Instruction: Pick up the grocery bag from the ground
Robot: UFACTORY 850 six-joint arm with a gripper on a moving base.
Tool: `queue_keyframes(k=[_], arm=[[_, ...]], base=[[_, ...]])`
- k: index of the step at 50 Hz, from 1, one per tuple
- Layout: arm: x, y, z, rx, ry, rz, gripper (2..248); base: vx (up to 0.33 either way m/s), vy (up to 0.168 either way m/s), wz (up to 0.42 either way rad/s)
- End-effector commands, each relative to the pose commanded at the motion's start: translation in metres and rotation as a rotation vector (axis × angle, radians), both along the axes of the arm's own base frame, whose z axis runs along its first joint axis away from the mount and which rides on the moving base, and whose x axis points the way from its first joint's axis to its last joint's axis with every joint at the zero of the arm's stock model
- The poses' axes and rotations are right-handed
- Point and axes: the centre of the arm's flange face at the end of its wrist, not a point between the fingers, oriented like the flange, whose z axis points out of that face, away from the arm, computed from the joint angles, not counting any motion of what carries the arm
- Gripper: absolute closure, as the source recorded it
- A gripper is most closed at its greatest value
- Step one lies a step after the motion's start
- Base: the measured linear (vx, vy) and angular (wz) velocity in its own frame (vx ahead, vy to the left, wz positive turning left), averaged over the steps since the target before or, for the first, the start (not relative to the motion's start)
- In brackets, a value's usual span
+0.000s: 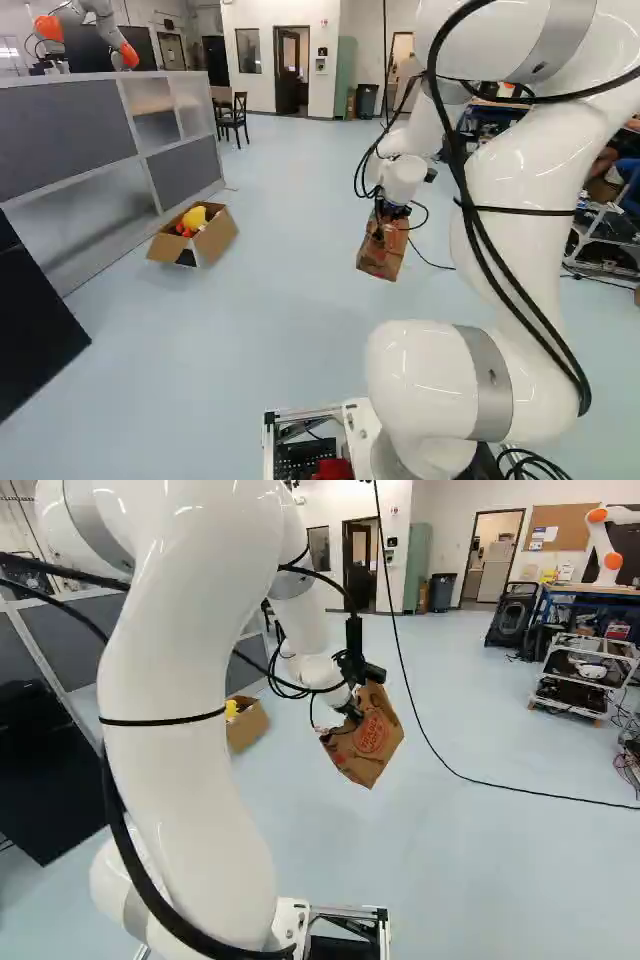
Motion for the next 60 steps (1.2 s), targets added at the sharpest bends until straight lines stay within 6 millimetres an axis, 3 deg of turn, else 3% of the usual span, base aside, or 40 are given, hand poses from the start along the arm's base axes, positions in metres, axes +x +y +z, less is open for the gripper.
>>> queue_keyframes(k=[29,60], arm=[[-0.047,0.038,0.011,-0.106,-0.096,0.114,228],[-0.129,0.089,0.015,-0.235,-0.271,0.304,228]], base=[[0.0,0.0,0.0],[0.0,0.0,0.0]])
